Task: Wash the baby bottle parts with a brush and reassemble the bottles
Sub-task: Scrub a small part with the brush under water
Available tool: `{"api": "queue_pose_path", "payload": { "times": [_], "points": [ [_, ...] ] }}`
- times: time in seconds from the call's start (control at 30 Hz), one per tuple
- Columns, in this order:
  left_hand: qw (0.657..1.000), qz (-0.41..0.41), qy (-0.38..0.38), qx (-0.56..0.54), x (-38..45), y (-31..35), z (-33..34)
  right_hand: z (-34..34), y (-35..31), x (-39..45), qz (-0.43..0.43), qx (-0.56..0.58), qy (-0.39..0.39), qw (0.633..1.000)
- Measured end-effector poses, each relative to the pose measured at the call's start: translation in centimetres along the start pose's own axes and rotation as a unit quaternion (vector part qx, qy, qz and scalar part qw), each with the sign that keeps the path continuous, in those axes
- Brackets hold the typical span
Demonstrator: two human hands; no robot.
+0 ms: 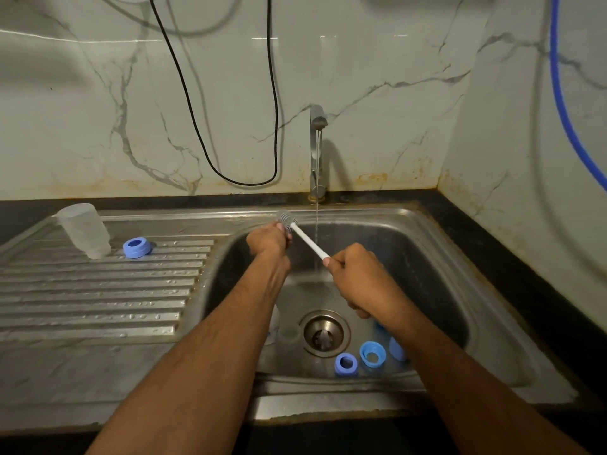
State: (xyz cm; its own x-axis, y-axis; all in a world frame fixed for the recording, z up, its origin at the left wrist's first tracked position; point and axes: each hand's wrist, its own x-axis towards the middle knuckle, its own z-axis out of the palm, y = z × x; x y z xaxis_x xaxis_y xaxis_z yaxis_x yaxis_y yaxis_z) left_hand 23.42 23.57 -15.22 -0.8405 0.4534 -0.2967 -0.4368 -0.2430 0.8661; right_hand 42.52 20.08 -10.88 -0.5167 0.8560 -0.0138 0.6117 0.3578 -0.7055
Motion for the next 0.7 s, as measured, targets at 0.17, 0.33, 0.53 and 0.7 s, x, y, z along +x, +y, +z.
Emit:
{"api": "queue_pose_path", "payload": {
  "times": [0.17,0.33,0.53,0.7],
  "points": [
    [1.000,-0.001,0.009,0.011,-0.5,-0.2,0.4,0.0,0.4,-0.2,0.005,0.001,-0.013,1.000],
    [0.998,0.012,-0.023,0.064,-0.1,0.4,-0.5,-0.1,0.5,-0.2,0.010,0.036,-0.023,0.999],
    [0.996,0.025,-0.057,0.056,-1.6,-0.5,0.7,0.0,1.2,0.5,0.026,0.068,0.001,0.997],
    [0.999,-0.021,-0.025,-0.013,-1.1,0.2,-1.0,-0.8,1.4,-0.1,0.049,0.144,-0.047,0.987]
  ]
}}
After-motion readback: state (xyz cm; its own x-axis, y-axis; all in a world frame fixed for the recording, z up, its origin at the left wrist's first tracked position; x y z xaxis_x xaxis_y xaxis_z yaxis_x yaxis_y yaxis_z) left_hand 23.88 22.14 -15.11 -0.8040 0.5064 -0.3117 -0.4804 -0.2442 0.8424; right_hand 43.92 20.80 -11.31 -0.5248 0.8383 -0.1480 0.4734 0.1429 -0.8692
